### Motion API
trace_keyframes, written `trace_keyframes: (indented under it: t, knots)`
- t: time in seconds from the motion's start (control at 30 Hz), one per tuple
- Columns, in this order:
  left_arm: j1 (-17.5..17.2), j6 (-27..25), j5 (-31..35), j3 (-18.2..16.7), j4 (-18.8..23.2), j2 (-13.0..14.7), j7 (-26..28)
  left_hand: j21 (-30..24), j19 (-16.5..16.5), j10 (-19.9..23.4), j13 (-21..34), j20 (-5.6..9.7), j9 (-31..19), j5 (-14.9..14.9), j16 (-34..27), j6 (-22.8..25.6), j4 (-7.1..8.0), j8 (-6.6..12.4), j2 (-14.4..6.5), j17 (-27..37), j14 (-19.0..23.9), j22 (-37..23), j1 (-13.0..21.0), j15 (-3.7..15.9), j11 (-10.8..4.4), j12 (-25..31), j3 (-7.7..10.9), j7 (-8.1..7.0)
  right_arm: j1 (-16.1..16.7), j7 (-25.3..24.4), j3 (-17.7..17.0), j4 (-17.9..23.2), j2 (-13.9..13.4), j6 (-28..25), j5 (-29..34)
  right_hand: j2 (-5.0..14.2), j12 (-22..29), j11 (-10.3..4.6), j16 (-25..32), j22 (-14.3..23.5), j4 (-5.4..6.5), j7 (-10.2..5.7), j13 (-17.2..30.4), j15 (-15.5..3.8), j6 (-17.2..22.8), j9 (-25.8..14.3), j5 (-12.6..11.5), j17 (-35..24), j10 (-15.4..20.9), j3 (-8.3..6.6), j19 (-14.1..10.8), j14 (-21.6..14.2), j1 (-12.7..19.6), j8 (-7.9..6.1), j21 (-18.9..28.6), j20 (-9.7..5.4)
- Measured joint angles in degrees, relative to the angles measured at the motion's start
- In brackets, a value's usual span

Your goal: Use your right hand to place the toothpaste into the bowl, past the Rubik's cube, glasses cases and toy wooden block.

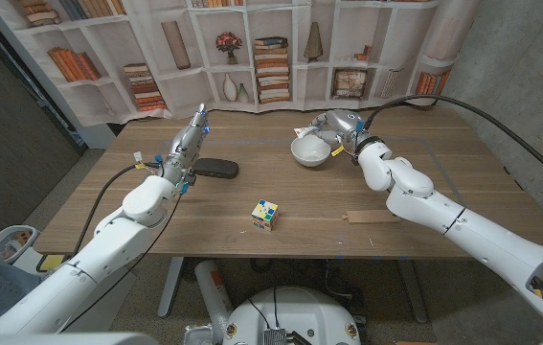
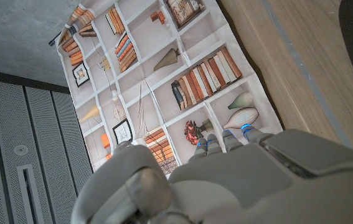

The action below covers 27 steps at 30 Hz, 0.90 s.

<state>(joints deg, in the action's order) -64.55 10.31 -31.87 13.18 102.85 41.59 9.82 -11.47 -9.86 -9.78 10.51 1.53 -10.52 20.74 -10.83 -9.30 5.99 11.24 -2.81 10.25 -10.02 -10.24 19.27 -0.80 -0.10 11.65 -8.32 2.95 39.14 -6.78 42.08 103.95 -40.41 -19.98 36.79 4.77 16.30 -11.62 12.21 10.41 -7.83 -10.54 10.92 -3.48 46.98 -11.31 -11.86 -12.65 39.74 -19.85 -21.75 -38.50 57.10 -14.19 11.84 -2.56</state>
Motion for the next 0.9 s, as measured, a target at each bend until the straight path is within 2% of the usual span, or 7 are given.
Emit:
trace_keyframes:
  t: [0.9]
  knots:
    - [-0.8, 1.0, -0.2, -0.8, -0.7, -0.3, 0.2, 0.0, 0.0, 0.0, 0.0, 0.00, 0.0, 0.0, 0.0, 0.0, 0.25, 0.00, -0.2, 0.0, 0.0, 0.0, 0.2, 0.00, 0.00, 0.0, -0.24, 0.00, -4.4, 0.4, 4.1, -7.9, 4.5, 0.9, 0.4, -0.01, -0.3, 0.18, 0.0, 0.0, 0.00, 0.00, 0.0, -0.30, 0.0, 0.0, 0.0, -0.3, 0.2, 0.00, 0.0, -0.3, 0.0, 0.22, 0.0, 0.00]
